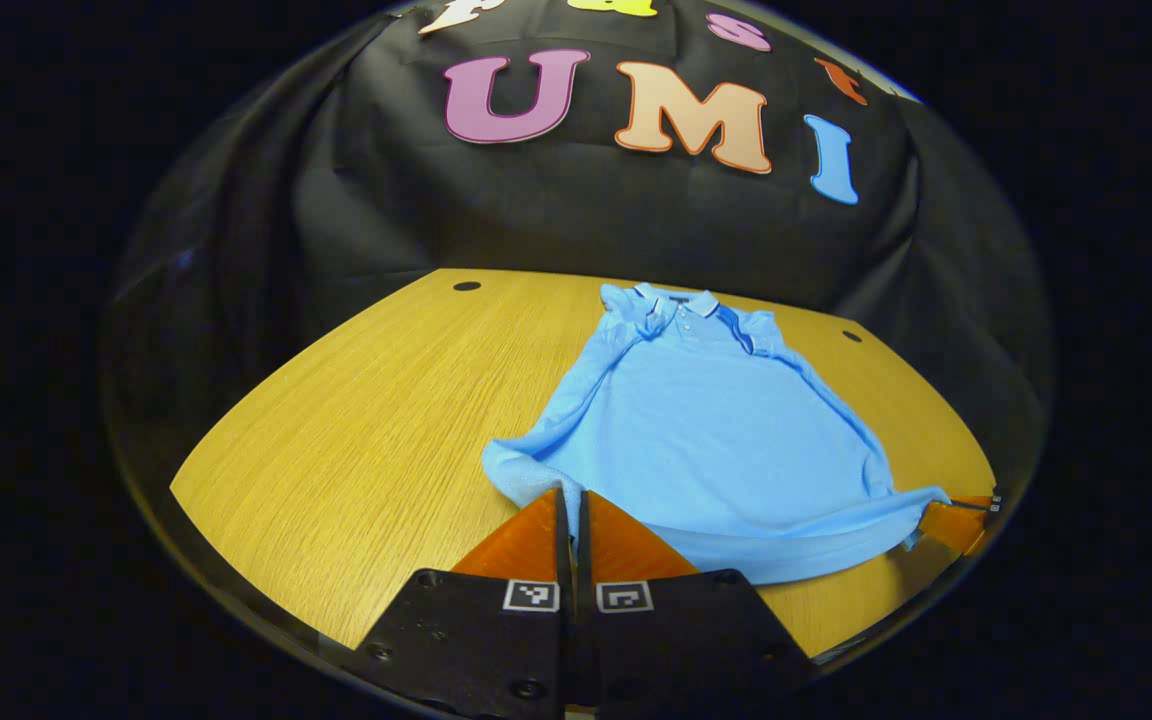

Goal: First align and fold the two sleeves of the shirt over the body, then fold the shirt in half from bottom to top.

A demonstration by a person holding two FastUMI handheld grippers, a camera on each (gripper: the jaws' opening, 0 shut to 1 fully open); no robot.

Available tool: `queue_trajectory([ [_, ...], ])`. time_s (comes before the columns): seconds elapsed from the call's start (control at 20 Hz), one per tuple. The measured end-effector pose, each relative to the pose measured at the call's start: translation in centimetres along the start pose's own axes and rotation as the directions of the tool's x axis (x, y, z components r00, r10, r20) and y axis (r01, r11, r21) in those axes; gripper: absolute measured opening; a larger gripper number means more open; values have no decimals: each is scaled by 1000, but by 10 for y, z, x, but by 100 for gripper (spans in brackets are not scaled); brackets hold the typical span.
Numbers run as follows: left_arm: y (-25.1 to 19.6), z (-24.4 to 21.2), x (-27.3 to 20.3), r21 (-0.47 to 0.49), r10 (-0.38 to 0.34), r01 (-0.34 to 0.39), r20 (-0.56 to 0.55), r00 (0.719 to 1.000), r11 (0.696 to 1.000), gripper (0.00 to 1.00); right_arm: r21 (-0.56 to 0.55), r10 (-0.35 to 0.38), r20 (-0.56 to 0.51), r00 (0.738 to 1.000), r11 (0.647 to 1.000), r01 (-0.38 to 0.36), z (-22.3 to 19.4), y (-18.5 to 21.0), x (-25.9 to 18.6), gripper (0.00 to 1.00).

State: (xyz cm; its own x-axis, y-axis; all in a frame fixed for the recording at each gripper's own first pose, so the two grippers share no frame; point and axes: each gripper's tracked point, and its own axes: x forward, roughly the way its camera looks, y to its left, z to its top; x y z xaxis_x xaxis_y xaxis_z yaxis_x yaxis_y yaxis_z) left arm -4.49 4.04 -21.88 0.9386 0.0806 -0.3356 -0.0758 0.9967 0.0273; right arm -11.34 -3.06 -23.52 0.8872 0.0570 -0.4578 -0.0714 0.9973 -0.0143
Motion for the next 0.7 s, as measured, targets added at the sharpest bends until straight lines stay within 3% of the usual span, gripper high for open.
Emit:
queue_trajectory([
  [0.1, -5, 25, 11, -25, -18, 19, 33, 999, 1000, 0, 13, -10, 34, 999, 1000, 9, 26, -4, 6, 2],
  [0.35, -21, 95, 47, -66, -92, 100, 109, 990, 993, 0, -19, -40, 106, 994, 999, 42, 88, -14, 30, 6],
  [0.7, -27, 171, 123, -36, -194, 201, 138, 971, 979, 0, -64, -114, 176, 978, 990, 127, 181, -24, 98, 6],
])
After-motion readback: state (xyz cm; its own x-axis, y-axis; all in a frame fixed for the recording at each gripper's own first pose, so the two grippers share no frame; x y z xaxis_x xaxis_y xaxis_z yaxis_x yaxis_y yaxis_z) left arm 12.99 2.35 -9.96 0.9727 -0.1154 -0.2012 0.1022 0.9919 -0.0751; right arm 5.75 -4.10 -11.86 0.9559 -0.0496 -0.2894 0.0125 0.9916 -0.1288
